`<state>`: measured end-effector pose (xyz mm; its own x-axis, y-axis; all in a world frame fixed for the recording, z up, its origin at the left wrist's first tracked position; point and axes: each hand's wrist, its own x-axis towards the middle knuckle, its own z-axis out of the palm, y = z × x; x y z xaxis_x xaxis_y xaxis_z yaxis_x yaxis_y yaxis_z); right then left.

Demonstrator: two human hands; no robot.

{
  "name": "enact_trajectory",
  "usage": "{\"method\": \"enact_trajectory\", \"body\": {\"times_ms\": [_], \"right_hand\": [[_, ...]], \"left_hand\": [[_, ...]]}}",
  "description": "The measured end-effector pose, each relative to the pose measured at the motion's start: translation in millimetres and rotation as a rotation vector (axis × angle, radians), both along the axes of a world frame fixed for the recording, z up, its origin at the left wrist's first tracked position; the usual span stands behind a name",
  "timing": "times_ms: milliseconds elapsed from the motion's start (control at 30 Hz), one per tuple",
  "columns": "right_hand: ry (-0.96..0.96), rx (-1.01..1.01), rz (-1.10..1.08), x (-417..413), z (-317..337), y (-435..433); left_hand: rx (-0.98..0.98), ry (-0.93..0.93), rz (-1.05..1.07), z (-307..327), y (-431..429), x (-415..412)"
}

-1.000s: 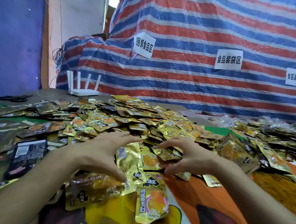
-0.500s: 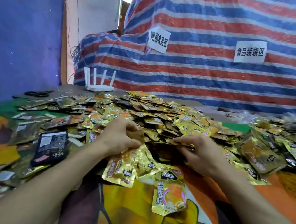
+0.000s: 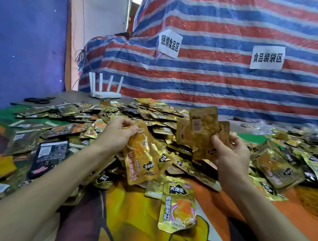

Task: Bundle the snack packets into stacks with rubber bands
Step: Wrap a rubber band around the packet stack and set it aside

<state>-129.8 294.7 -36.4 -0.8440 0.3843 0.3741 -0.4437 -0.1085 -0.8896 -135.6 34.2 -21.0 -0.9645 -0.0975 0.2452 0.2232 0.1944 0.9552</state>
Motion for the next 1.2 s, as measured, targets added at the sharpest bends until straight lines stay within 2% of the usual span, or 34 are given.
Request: {"method": "enact_trajectory", "body": {"times_ms": [67,133,300,367,467,567,767,933,1000,1100,1200], "right_hand": [[-0.062,-0.213,0.125,1,4,2],[-0.091,-0.34,0.215,3,7,3],[-0.18,-0.446,0.376,6,9,5],[-0.204,-0.515,0.401,5,9,5],[-0.233,-0.583,0.375,4,9,3],[-0.251,-0.626,0.363,3,9,2],[-0.383,-0.422,0.42,6,6,-4],[-0.362,-0.457,0.464,9,8,-9],[-0.347,-0.402,0.422,8,5,-14],[-0.348,-0.264,0.314,4,-2,-26],[-0.267,-0.067,0.185,1,1,-43]], "left_hand": [[0.1,-0.019,-0.01,0,3,0],[0.221,-0.01,-0.011,0,6,1],[0.549,-0.089,-0.084,-1,9,7],[0.556,-0.096,-0.066,-1,10,5],[0.45,-0.059,0.023,0,10,1],[0.388,-0.051,0.006,0,14,1],[0.353,-0.176,-0.064,-3,20,4],[0.413,-0.15,-0.021,2,24,7],[0.431,-0.12,-0.027,4,25,9],[0.532,-0.094,-0.145,5,31,15],[0.594,-0.074,-0.223,5,44,19]]}}
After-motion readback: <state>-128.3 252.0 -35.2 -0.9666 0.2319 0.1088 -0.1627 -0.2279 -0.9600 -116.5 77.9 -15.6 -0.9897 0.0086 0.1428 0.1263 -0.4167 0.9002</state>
